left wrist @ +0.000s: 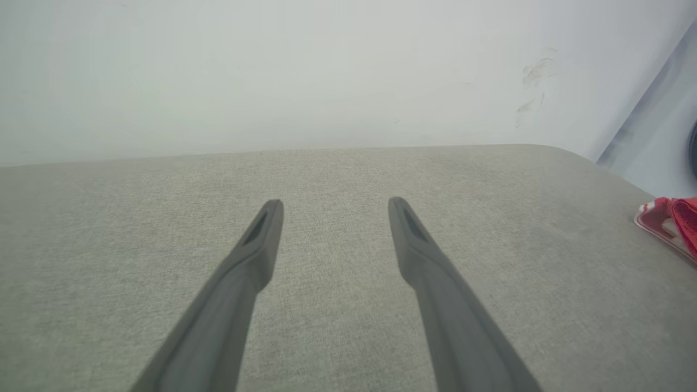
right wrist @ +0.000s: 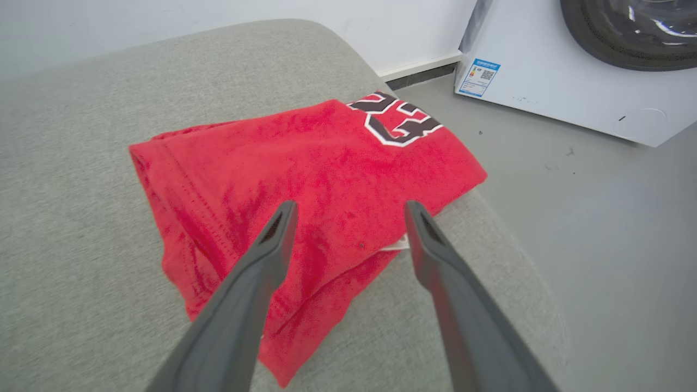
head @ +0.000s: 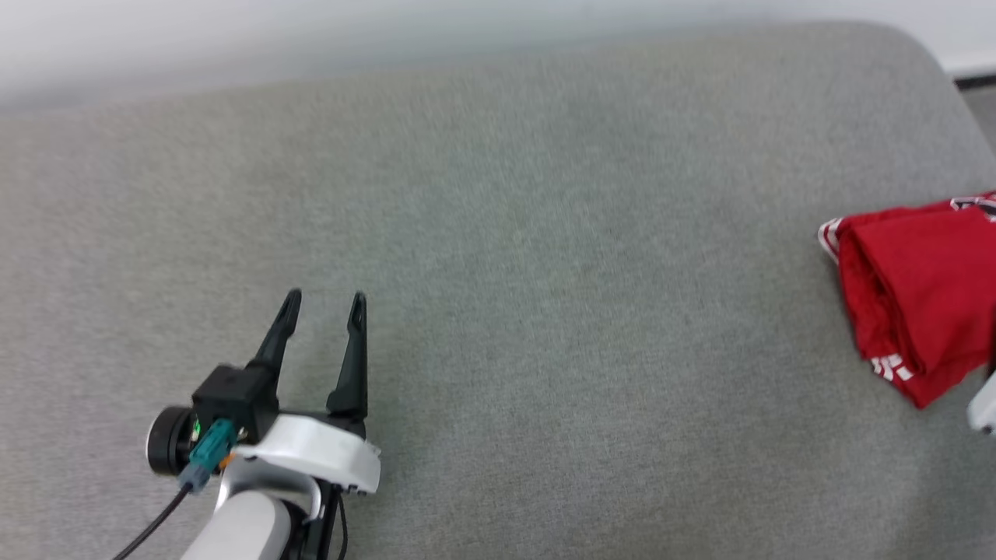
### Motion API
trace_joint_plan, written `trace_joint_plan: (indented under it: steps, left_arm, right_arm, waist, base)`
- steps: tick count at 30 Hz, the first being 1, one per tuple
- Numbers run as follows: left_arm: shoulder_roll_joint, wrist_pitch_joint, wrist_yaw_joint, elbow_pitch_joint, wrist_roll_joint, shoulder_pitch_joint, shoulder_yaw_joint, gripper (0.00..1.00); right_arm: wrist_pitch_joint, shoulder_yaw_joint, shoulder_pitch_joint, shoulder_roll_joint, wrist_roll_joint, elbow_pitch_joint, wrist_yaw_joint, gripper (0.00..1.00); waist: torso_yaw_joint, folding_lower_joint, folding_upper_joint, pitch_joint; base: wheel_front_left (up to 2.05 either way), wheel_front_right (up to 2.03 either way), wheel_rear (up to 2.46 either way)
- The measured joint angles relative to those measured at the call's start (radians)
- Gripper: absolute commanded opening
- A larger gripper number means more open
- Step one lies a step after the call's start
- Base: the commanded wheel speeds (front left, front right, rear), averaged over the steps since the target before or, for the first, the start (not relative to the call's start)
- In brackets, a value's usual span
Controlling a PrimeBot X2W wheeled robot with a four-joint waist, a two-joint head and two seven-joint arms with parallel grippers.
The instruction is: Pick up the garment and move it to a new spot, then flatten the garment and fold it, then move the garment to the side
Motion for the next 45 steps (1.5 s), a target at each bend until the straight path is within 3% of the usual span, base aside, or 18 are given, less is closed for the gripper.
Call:
trace_joint_plan:
  steps: [9, 21, 36, 45]
  left_arm:
    - [-0.008, -0.012, 0.031, 0.014, -0.026, 0.104, 0.025, 1.00]
    - [0.016, -0.021, 0.058, 0.029, -0.023, 0.173, 0.068, 1.00]
    - [0.016, -0.021, 0.065, 0.049, -0.019, 0.238, 0.056, 1.00]
    - [0.014, -0.020, 0.048, 0.075, -0.037, 0.236, 0.057, 1.00]
  right_arm:
    - [-0.032, 0.242, 0.263, 0.102, 0.103, -0.202, 0.000, 1.00]
    - [-0.174, 0.476, 0.370, 0.119, 0.184, -0.361, 0.000, 1.00]
    - [-0.160, 0.494, 0.516, 0.124, 0.151, -0.521, 0.000, 1.00]
    - [-0.161, 0.494, 0.528, 0.130, 0.148, -0.548, 0.000, 1.00]
  waist:
    - [0.060, -0.0001, 0.0000, -0.150]
    - [0.152, -0.0002, 0.0000, -0.255]
    - [0.142, -0.0001, 0.0000, -0.319]
    - [0.142, -0.0001, 0.0000, -0.318]
  base:
    - [0.00, 0.00, 0.00]
    - [0.00, 0.00, 0.00]
    - [0.00, 0.00, 0.00]
    - [0.00, 0.00, 0.00]
